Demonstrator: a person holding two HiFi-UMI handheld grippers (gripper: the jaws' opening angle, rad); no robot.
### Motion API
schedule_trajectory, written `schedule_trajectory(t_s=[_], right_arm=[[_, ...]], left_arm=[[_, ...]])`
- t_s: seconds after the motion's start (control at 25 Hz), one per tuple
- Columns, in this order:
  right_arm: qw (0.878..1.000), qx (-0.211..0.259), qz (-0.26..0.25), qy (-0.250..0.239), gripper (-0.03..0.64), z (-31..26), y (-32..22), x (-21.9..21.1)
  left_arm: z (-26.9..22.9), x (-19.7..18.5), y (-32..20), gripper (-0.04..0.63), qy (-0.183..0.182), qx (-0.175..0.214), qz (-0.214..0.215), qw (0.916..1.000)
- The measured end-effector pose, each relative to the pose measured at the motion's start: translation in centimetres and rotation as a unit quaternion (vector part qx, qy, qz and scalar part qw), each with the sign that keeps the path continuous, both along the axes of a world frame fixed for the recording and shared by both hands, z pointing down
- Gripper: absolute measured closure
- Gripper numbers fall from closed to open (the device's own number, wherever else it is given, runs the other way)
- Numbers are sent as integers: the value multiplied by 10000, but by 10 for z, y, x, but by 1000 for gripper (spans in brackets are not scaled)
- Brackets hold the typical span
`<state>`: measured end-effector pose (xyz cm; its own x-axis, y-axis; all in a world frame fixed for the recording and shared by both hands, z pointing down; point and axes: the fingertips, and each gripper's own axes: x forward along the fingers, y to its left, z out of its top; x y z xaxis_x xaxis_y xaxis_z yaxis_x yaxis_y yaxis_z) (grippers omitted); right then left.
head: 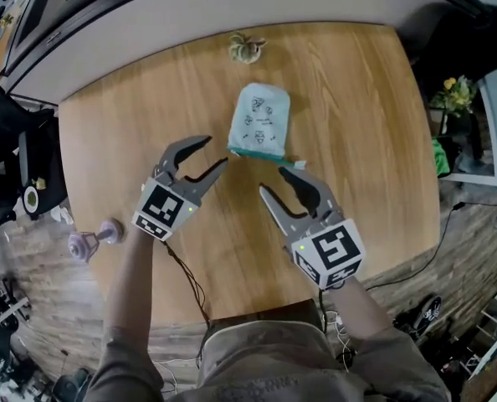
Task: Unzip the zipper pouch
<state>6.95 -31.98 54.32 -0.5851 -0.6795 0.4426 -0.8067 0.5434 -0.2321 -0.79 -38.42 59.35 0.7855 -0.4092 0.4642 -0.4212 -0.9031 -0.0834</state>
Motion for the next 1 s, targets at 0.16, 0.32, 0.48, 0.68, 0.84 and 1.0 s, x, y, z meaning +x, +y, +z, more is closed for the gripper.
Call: schedule_trajectory(t_s=[0.16, 0.32, 0.48, 0.68, 0.84, 1.0], right_arm=[[9998, -147, -95, -40, 437, 18, 1, -11], [9996, -274, -34, 56, 437, 36, 3, -13], [9992, -385, -55, 122, 437, 47, 8, -13], [9987, -478, -106, 117, 439, 55, 18, -7], [9982, -576, -67, 135, 439, 62, 22, 0], [9981, -605, -17, 146, 439, 65, 22, 6]], left_arm=[[36, 4, -8, 401, -117, -142, 269, 9995], [67, 5, -16, 411, -176, -344, 467, 9982], [95, 5, -14, 420, -545, -451, 1007, 9924], [102, 7, -18, 479, -750, -316, 1376, 9871], [117, 5, -13, 465, -1178, -226, 1834, 9757], [122, 10, -8, 465, -1523, -93, 2272, 9618]])
